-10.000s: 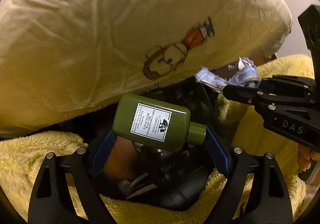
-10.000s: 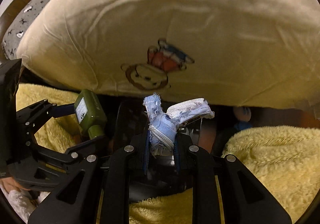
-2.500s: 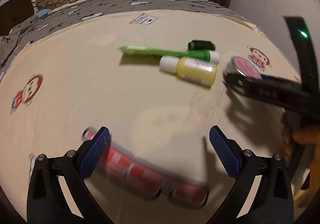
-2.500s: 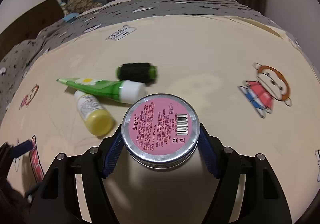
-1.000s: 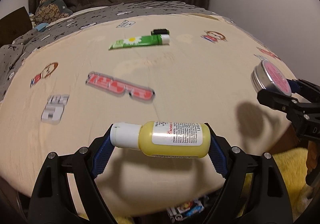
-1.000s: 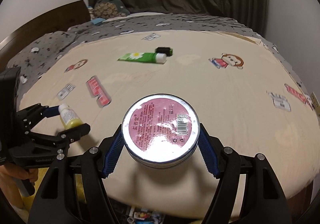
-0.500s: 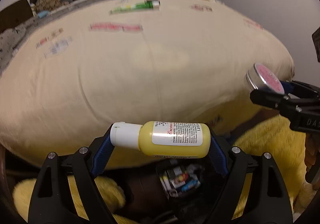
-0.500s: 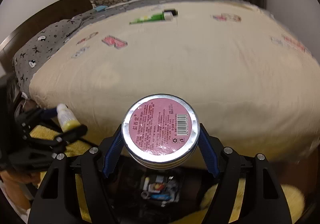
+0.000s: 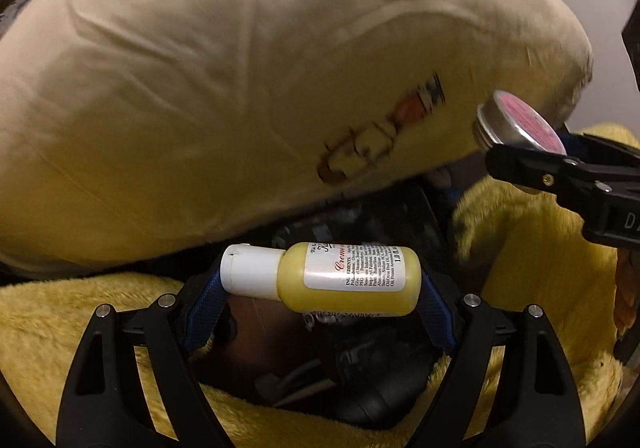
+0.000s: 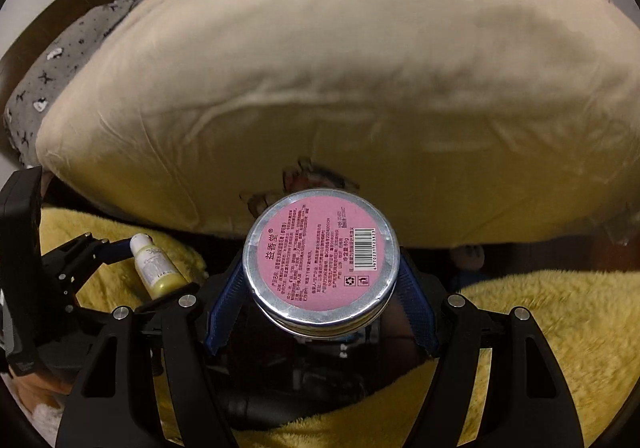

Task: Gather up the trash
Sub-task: 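Lower the yellow bottle and pink tin into the black bin and open both tools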

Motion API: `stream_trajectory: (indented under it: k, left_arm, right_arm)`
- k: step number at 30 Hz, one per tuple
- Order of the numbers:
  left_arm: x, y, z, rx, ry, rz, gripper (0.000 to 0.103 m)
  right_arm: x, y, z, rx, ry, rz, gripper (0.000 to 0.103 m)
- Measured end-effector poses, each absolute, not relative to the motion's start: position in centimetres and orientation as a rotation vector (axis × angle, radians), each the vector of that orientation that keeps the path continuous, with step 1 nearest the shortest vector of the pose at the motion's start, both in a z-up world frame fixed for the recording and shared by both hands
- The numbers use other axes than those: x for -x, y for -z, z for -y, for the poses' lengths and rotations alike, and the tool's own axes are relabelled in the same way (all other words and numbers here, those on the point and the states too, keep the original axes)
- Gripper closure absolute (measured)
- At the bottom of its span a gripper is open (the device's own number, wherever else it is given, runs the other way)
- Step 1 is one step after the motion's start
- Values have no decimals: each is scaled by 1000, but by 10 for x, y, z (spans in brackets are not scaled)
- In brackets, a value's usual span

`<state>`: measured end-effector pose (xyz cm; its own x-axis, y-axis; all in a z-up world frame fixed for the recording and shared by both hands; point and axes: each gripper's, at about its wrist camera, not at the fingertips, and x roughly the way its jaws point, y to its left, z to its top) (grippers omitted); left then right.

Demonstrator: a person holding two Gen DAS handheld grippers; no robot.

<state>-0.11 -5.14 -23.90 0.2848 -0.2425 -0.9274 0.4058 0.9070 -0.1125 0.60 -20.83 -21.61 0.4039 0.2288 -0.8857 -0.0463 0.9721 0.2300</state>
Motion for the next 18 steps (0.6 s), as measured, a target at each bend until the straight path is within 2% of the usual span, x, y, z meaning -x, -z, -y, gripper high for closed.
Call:
stream_trajectory:
  k: [9,18]
  left_arm:
    - [10,261,68,-199,498,-1303,24]
    - [8,279,73,-153,524,-1378,22]
  right_arm:
    - [-7,249,198,-173,-182,-1295,32]
    - [-6,259,202,-186,-184,-1342,30]
